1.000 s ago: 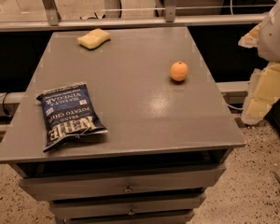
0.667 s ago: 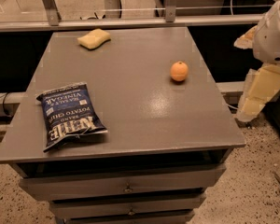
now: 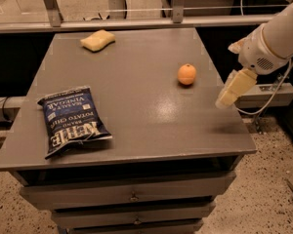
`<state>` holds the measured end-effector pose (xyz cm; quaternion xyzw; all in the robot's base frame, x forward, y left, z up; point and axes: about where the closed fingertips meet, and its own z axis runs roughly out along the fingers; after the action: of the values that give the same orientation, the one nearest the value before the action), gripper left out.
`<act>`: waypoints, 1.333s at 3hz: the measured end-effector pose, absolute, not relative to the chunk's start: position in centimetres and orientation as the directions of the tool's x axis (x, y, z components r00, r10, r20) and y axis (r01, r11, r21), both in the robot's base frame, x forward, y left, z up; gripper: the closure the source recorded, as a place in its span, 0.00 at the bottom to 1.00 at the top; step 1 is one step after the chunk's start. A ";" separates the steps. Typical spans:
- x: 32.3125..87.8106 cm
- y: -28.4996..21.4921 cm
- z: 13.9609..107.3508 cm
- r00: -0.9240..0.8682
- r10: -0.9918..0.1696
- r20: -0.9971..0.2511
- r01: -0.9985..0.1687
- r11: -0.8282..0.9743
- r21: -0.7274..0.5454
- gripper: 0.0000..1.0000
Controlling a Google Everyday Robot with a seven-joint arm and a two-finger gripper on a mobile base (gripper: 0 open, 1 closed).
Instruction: Move orange near blue chip bag
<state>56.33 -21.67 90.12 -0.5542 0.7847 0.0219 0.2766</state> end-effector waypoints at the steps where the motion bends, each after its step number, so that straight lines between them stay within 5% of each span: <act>1: 59.8 -20.7 88.9 -0.231 -0.809 -0.541 -0.866 0.425 -0.265 0.00; 4: 64.4 -16.7 85.6 -0.284 -0.676 -0.680 -0.858 0.496 -0.134 0.00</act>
Offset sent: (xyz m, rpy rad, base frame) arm 0.0883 0.0356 -0.0224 0.2859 -0.0262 -0.0732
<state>64.41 -16.68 85.65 -0.4850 0.7906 0.1303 0.3504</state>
